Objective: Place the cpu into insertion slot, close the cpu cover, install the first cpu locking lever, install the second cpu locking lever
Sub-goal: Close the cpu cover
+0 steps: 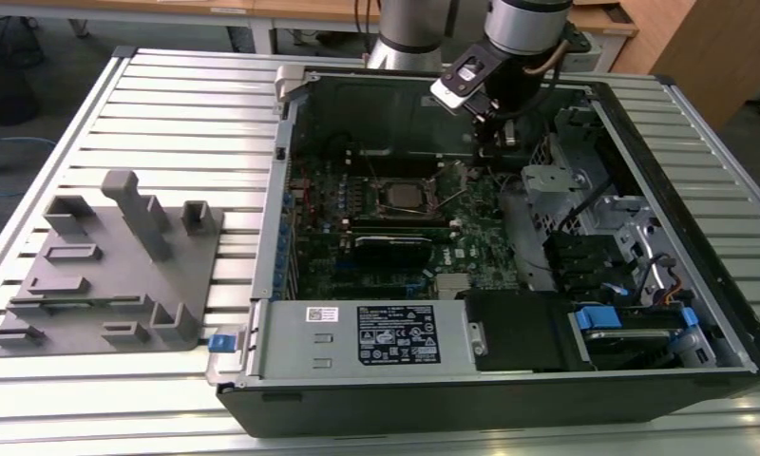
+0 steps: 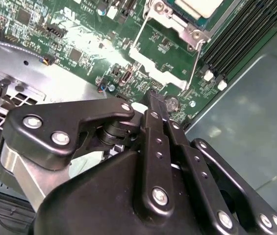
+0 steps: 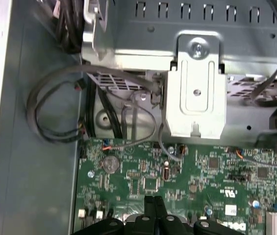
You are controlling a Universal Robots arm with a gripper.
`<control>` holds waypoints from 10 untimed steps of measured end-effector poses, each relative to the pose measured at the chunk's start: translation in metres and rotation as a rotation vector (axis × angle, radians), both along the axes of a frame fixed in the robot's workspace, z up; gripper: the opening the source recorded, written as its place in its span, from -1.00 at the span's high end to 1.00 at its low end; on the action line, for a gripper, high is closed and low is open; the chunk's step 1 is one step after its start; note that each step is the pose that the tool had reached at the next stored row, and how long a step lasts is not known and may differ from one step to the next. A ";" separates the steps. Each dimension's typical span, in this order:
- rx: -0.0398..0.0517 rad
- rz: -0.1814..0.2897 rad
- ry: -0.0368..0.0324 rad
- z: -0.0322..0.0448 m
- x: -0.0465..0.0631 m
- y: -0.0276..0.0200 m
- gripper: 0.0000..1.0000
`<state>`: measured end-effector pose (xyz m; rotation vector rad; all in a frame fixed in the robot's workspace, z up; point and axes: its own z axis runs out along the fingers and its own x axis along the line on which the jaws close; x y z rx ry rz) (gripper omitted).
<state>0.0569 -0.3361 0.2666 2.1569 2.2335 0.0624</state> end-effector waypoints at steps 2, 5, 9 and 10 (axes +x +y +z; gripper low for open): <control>-0.0002 0.000 0.0000 0.0000 0.000 0.0000 0.79; -0.0001 0.000 0.0000 0.0000 0.000 0.0000 0.79; 0.0000 0.000 0.0000 -0.0008 0.002 -0.0001 0.79; -0.0001 0.000 0.0000 -0.0012 0.003 0.0000 0.79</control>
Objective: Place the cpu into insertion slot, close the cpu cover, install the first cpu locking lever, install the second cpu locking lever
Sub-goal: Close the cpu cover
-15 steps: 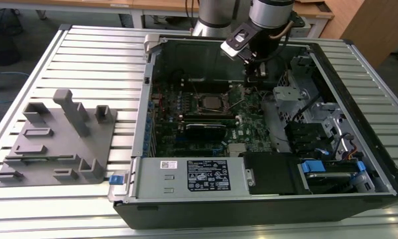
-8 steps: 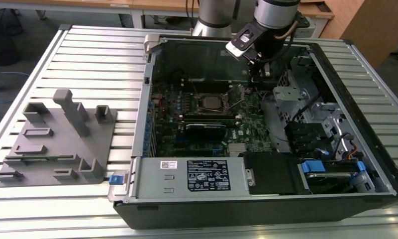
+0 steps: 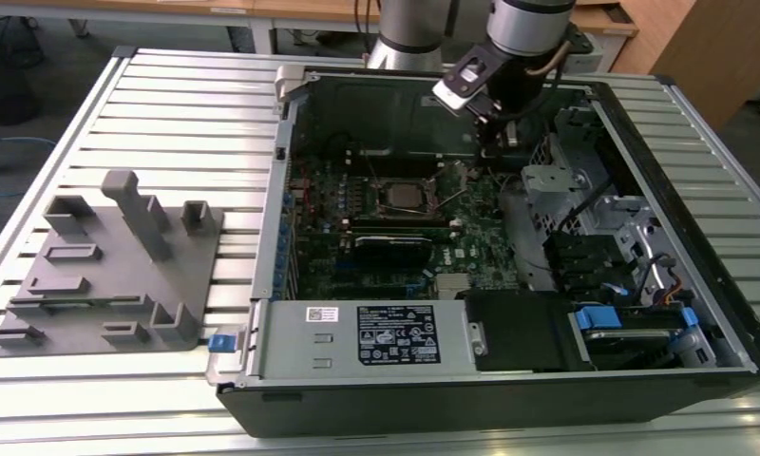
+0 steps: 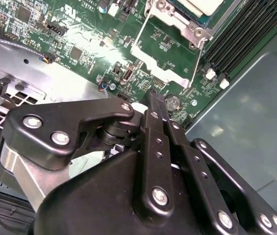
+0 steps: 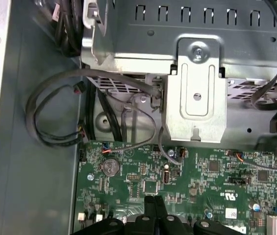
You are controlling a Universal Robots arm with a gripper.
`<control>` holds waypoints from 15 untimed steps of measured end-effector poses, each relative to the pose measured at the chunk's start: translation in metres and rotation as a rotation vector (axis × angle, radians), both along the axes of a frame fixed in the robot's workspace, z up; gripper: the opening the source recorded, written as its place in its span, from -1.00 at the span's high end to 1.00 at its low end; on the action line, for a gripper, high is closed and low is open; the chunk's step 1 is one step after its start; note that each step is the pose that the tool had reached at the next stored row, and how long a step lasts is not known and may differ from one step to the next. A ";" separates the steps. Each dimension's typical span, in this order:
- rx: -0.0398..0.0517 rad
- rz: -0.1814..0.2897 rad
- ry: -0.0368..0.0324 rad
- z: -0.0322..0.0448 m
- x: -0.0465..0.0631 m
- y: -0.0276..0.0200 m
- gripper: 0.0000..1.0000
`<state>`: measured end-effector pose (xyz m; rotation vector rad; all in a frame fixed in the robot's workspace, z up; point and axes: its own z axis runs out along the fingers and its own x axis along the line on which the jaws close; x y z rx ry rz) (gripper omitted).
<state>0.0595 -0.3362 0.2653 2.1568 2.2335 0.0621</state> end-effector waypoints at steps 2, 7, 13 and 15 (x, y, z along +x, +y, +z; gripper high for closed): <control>0.0002 0.000 -0.0001 -0.0013 0.001 0.0000 0.79; 0.0000 0.000 0.0000 -0.0062 0.001 0.0000 0.79; 0.0000 0.000 0.0000 -0.0123 0.001 0.0000 0.79; -0.0002 0.000 0.0001 -0.0123 0.001 -0.0001 0.79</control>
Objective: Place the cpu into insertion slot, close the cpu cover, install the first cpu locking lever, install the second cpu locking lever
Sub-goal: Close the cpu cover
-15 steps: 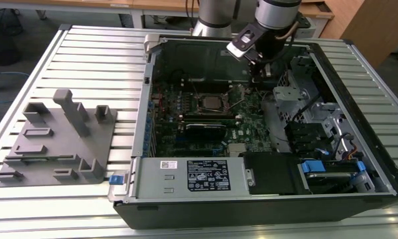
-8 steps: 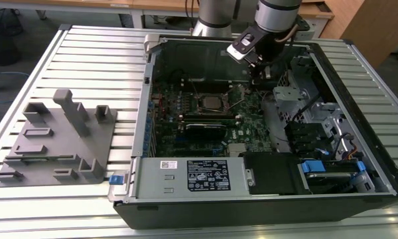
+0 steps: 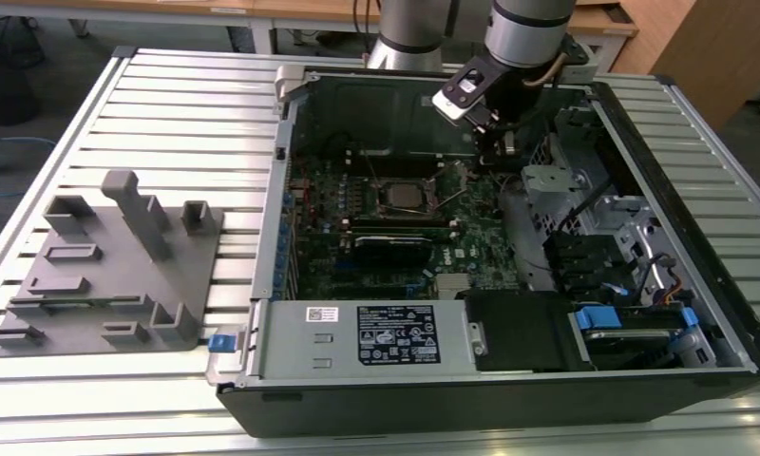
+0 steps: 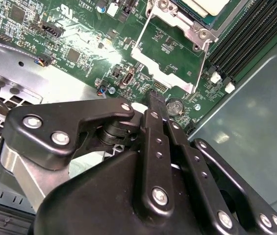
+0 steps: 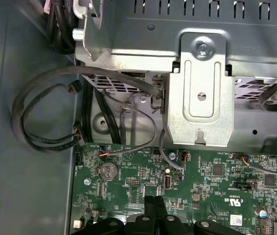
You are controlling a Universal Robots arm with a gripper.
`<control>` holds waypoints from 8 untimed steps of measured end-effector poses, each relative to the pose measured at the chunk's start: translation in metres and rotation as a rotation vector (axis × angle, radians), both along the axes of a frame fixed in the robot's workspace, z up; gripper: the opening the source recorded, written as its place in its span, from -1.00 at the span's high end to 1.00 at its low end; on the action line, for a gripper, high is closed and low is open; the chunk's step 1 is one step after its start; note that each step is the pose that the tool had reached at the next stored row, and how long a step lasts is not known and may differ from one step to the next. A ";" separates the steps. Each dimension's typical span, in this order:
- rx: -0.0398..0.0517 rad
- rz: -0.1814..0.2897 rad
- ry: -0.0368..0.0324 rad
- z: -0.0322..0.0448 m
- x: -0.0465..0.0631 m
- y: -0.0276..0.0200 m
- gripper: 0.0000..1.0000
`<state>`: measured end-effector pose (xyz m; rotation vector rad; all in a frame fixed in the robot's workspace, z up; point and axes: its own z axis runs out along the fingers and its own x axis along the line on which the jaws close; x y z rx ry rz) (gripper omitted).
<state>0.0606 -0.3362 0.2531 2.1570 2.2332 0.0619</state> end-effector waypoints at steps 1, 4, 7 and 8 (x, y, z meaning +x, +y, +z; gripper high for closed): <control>0.0002 0.000 -0.0001 -0.0001 0.000 0.0000 0.79; 0.0002 0.000 -0.0001 -0.0002 0.000 0.0000 0.79; 0.0002 0.000 -0.0001 -0.0002 0.000 0.0000 0.79; 0.0002 0.000 -0.0001 -0.0002 0.000 0.0000 0.79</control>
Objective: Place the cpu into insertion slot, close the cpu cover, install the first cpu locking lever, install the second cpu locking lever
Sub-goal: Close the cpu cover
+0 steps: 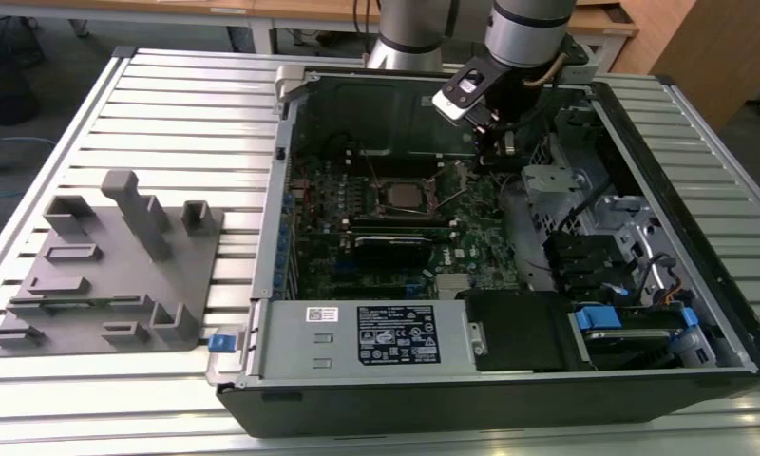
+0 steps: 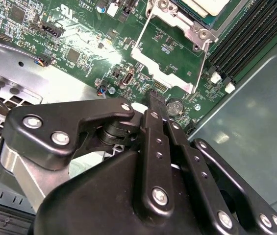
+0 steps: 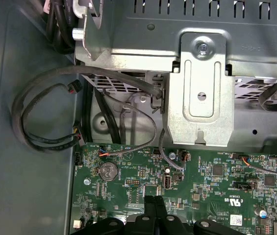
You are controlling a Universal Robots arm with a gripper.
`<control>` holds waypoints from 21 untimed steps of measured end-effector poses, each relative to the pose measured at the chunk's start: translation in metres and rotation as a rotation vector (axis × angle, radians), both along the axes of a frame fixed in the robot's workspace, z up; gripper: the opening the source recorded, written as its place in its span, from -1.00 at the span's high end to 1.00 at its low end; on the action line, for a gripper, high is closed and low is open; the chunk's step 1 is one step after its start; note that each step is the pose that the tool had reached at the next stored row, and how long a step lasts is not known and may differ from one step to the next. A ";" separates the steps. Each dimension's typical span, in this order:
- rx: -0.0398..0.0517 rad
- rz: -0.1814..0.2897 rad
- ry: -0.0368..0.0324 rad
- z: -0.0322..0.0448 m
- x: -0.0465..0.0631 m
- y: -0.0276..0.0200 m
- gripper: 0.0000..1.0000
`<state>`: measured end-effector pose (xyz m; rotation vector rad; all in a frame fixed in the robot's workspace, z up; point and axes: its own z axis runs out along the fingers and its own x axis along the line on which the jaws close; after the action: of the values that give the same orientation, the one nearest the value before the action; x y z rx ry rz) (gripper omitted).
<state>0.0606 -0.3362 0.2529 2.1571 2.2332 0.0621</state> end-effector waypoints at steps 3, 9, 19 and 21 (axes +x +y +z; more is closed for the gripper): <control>0.0007 0.000 -0.0001 -0.0009 0.000 0.0001 0.79; 0.0001 0.000 -0.0003 -0.0064 0.000 0.0000 0.79; -0.0003 0.000 -0.0002 -0.0127 0.000 -0.0001 0.79; 0.0000 0.000 -0.0003 -0.0128 0.000 0.0000 0.79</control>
<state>0.0606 -0.3362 0.2400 2.1569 2.2331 0.0624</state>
